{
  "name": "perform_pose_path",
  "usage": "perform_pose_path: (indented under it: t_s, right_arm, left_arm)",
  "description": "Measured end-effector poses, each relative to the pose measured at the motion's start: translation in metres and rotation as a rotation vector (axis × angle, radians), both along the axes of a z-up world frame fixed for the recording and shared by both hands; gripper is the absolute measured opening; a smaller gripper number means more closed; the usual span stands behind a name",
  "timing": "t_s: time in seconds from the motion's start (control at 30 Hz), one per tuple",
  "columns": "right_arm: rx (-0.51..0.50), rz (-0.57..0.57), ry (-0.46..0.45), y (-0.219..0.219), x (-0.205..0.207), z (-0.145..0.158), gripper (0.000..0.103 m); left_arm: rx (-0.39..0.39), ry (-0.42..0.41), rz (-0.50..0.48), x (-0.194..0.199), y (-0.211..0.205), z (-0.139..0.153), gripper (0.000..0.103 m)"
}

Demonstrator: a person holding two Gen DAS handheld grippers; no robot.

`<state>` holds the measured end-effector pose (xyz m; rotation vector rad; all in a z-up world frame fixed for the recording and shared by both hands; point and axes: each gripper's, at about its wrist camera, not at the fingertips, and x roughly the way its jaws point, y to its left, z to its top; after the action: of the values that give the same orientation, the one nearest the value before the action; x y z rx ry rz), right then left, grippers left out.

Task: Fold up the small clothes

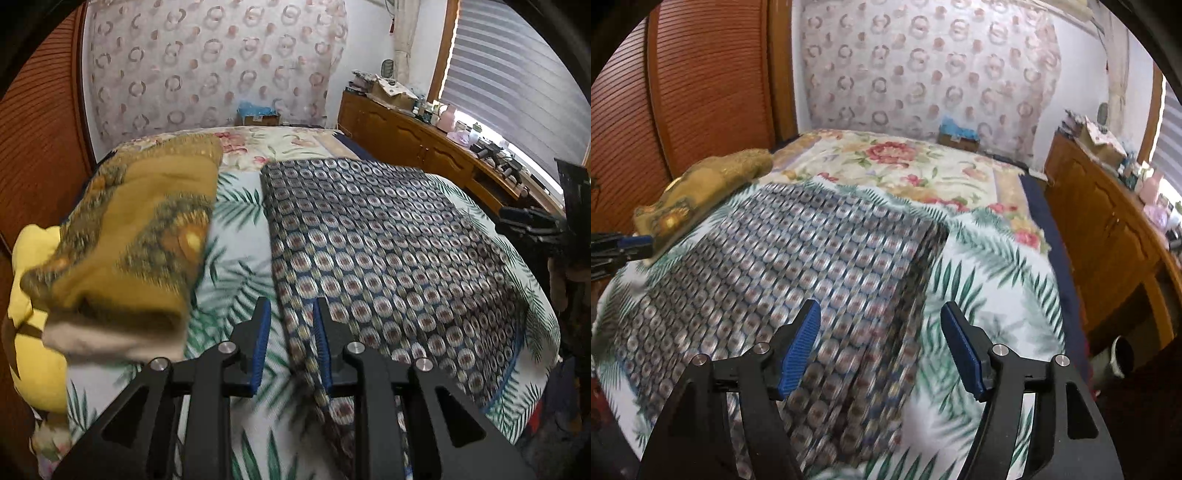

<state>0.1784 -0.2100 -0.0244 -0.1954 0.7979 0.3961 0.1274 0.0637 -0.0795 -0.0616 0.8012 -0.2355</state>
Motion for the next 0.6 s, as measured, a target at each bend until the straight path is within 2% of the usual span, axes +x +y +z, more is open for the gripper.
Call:
perform_pose_path:
  t_s: [0.23,0.33,0.53,0.6]
  right_arm:
    - [0.060,0.000,0.043,-0.007,-0.062,-0.020,0.069]
    - [0.068,0.001,0.068,-0.006,-0.078,-0.031,0.069]
    - [0.085,0.008,0.121,-0.002,-0.100,-0.050,0.069]
    - [0.091,0.003,0.137,-0.001,-0.103,-0.054,0.066]
  left_arm:
    - [0.004,0.032,-0.017,-0.033,-0.008,-0.017,0.021]
    - [-0.025,0.058,-0.035,-0.043,-0.008,-0.024,0.021]
    - [-0.027,0.068,-0.030,-0.059,-0.010,-0.029,0.024]
    - [-0.033,0.072,-0.032,-0.063,-0.009,-0.030,0.024]
